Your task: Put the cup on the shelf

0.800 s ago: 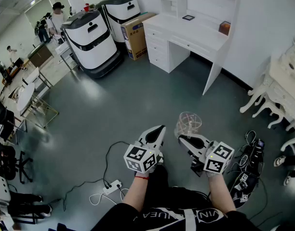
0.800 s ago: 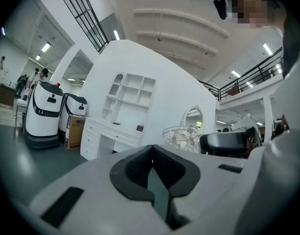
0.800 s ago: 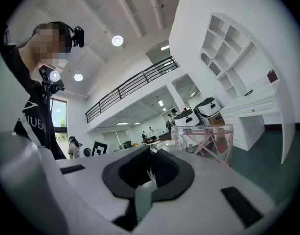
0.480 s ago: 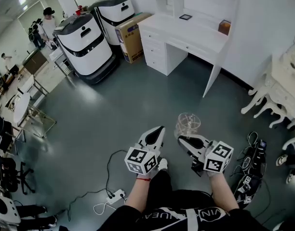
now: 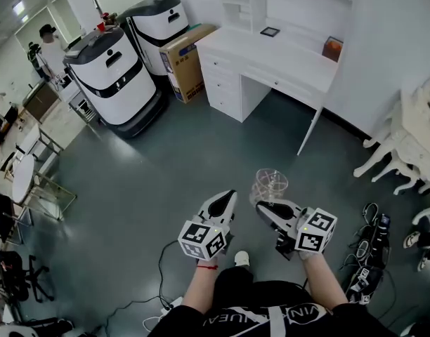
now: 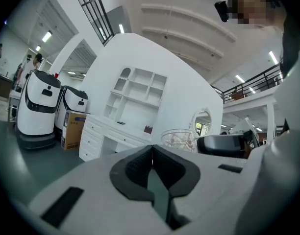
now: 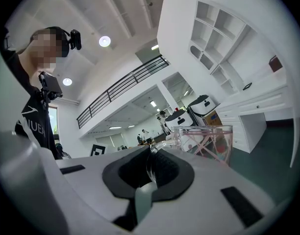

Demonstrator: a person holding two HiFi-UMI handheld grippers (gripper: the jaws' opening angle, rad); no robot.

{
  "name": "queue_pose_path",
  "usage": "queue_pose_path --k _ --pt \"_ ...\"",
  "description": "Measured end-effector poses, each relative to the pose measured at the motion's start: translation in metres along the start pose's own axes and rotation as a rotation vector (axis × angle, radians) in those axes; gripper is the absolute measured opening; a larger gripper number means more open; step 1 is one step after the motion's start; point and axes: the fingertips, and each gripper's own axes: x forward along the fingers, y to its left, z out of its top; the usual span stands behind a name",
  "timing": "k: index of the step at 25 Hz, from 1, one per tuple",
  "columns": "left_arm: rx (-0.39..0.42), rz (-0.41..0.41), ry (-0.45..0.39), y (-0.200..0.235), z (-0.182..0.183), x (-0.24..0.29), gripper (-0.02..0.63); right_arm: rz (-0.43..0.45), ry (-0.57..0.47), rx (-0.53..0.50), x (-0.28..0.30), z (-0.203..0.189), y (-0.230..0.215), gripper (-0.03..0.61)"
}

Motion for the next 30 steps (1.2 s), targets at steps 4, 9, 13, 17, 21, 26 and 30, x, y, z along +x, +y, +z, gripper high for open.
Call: queue_pose_path --k 4,9,13,17,21,26,30 --pt "0.001 -0.016 -0.001 0.032 0.009 0.014 0.009 0.006 0.006 0.002 0.033 0.009 -0.021 0.009" --pt "0.020 -0.012 0.000 0.069 0.021 0.024 0.009 0.012 -0.028 -0.002 0.069 0.024 -0.040 0.009" --pt "-0.007 0.016 -0.011 0.093 0.026 0.033 0.009 0.019 -0.041 0.027 0.086 0.030 -0.053 0.009" --pt "-0.010 0.024 -0.015 0.111 0.033 0.043 0.009 0.020 -0.042 0.050 0.102 0.036 -0.070 0.009" --pt "-0.024 0.042 -0.020 0.136 0.040 0.060 0.009 0.034 -0.024 0.037 0.126 0.046 -0.090 0.009" --pt "-0.029 0.068 -0.027 0.170 0.053 0.096 0.009 0.071 0.009 0.023 0.157 0.064 -0.127 0.009" --pt "-0.025 0.076 -0.023 0.202 0.072 0.123 0.009 0.092 0.012 0.019 0.188 0.085 -0.154 0.009"
